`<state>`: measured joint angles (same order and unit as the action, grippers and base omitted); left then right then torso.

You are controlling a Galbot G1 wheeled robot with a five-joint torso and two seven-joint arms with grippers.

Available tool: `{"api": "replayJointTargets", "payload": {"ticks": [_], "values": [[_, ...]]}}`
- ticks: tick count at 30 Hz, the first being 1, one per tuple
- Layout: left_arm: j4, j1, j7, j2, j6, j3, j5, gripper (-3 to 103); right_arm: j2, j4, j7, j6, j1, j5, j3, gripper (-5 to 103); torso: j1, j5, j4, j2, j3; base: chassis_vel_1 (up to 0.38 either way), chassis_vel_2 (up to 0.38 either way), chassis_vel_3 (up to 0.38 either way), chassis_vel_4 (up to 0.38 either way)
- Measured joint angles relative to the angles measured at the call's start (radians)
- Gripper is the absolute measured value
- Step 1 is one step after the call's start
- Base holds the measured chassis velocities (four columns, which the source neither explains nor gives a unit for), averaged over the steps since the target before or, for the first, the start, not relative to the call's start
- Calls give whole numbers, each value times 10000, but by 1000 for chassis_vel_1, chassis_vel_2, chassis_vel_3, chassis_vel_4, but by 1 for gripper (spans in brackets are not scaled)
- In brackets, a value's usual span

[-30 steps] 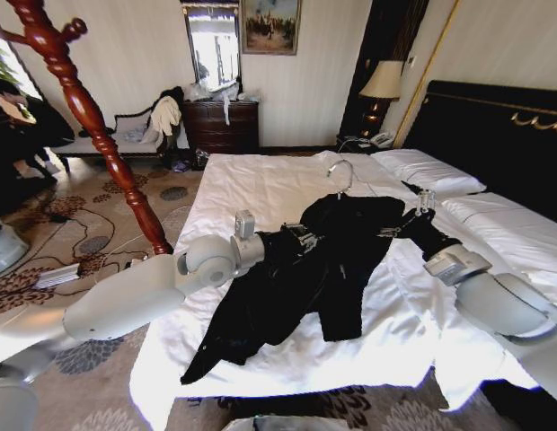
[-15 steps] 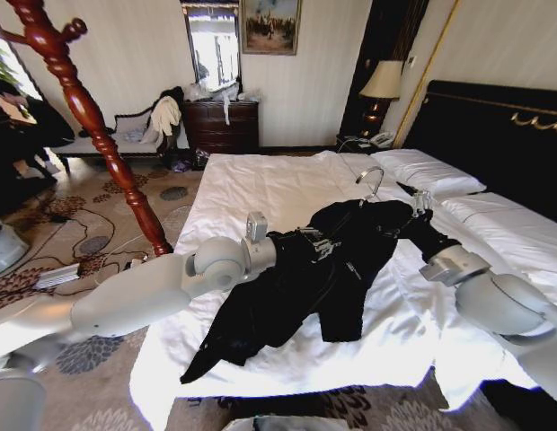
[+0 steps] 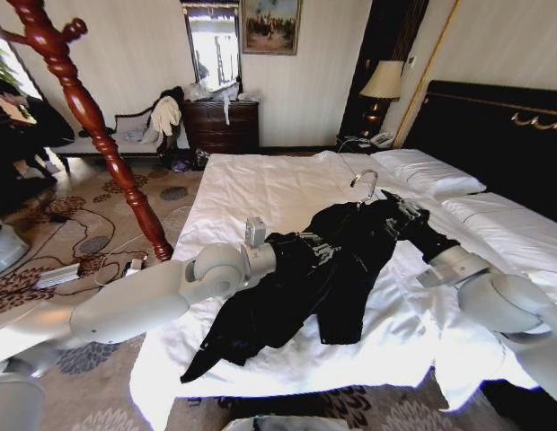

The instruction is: Pick up the clothes from the bed and hang them on the clothes hanger.

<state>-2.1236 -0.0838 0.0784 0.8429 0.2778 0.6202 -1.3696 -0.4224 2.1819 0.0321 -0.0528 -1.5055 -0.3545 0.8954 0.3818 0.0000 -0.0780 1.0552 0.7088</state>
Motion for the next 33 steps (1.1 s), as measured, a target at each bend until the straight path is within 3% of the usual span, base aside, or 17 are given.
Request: {"api": "replayJointTargets", "payload": {"ticks": [6,15,20,21,22,26,33], "values": [[-99,-145,-4,-174,-28,-60,-152,16,-136,-142,-94,562,71,-633,29,24,0,0,1,0,0,0,0,0,0],[-203,-269,100,-296,110,-428,-456,13,-282,-234,-111,756,-59,-721,10,24,0,0,0,0,0,0,0,0,0],[-289,-373,86,-434,125,-751,-521,34,-359,-321,-127,701,-174,-647,-15,20,0,-1,-2,0,-1,0,0,0,0],[-302,-399,85,-470,127,-801,-522,34,-375,-324,-128,690,-200,-626,-16,20,0,0,-2,0,0,0,0,0,0],[-333,-469,87,-587,144,-981,-539,45,-409,-324,-110,666,-285,-546,-15,20,0,0,1,0,0,0,0,0,0],[-377,-531,111,-750,156,-1180,-597,51,-451,-304,-83,585,-398,-434,-14,20,0,-2,3,-1,0,0,0,0,0],[-923,-1077,15,-1613,187,-1793,-678,78,-526,-337,-63,446,-525,-219,-18,20,0,-2,2,0,0,0,0,0,0]]}}
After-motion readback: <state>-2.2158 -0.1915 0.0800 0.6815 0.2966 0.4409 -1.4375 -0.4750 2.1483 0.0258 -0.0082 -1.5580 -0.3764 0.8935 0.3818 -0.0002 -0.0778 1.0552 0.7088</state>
